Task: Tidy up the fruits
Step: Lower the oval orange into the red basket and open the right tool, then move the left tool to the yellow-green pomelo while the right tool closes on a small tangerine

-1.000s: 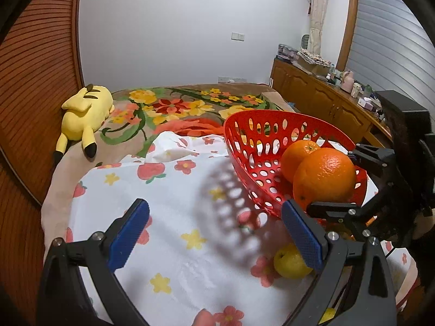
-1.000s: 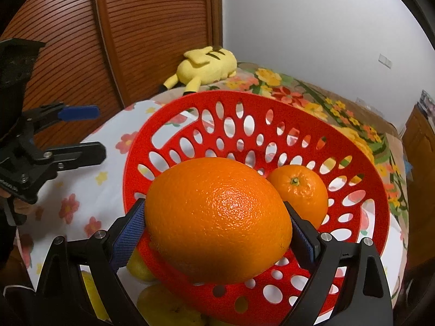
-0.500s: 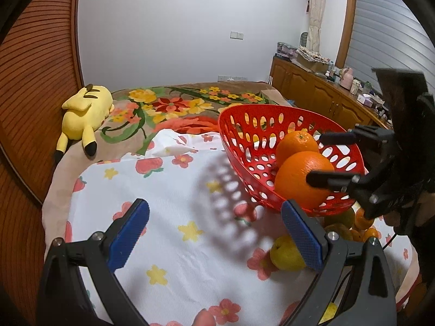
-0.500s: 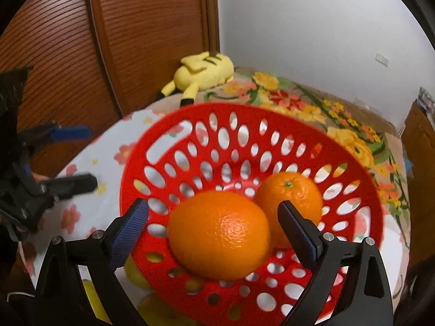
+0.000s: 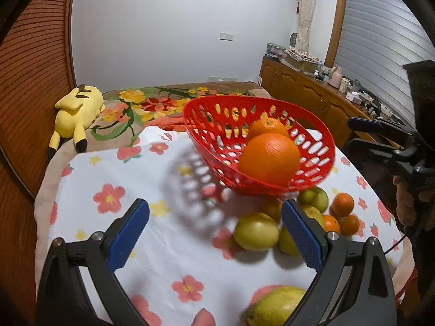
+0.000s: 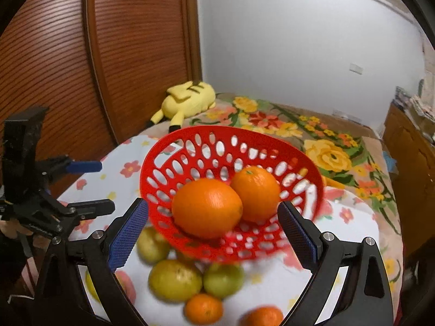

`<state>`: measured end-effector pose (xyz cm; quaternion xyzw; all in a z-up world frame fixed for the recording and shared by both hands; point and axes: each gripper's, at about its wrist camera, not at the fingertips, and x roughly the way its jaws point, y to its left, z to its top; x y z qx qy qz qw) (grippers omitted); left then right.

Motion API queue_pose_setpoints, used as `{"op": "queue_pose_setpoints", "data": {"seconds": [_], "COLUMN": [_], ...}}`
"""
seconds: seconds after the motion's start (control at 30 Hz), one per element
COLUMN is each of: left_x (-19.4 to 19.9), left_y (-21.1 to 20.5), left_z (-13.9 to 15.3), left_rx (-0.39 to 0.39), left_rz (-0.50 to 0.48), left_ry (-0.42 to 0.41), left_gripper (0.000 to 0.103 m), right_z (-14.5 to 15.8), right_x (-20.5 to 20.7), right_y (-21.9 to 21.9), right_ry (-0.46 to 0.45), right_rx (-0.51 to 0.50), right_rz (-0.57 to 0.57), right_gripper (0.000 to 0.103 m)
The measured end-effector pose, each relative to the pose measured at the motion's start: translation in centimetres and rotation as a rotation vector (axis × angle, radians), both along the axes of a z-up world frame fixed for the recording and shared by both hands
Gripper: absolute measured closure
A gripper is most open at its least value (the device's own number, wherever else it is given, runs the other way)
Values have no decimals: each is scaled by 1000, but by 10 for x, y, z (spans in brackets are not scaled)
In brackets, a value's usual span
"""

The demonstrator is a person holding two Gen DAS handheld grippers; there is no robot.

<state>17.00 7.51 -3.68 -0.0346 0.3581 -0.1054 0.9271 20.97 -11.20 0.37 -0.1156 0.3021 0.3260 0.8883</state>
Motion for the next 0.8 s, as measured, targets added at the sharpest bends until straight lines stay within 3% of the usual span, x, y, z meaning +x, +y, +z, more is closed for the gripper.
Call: {"op": "queue_pose_setpoints", "data": {"seconds": [0.47, 0.8], "left_x": [-56, -78], "left_y": [-33, -45], "left_z": [-13, -27], "left_rx": [24, -22], "left_rz": [-39, -42], "left_ry": [14, 38], "left_gripper": [7, 10], "right_z": [-21, -54], "right_x": [-68, -90], "right_y": [-76, -94], "right_ry": [-20, -2], "right_rx": [85, 105], "right_rz": [-138, -181], "right_gripper": [5, 9]}}
